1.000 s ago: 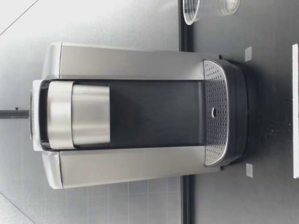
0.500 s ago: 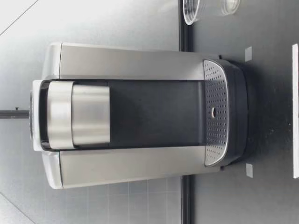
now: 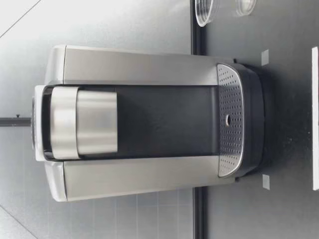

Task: Place the coffee capsule inside the capsule container, then place the cup onto the center of the cup tray, then push the 'Hot Water' and 'Travel Mug' buttons.

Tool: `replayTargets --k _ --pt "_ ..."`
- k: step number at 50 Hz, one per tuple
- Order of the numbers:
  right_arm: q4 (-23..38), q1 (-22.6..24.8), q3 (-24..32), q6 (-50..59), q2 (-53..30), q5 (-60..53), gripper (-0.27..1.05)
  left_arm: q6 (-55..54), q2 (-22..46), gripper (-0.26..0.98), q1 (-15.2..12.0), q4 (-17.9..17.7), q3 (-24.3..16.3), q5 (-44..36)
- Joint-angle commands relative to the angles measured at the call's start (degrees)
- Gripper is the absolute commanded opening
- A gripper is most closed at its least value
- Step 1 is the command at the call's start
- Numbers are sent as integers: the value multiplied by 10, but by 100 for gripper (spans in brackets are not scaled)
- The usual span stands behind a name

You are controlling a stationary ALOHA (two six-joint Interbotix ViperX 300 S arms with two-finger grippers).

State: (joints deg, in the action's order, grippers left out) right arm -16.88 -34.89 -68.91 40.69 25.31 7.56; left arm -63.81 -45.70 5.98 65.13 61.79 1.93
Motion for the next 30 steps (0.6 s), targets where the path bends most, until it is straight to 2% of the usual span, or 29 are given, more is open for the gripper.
replayTargets --k 1,15,30 --pt "1 -4 18 -2 -1 -5 34 -1 0 30 1 -1 -7 -3" --pt "-1 -2 21 1 6 1 7 -1 -1 30 0 -2 -5 -3" --pt "-12 69 80 62 6 -10 6 -1 -3 30 0 -2 -4 -3"
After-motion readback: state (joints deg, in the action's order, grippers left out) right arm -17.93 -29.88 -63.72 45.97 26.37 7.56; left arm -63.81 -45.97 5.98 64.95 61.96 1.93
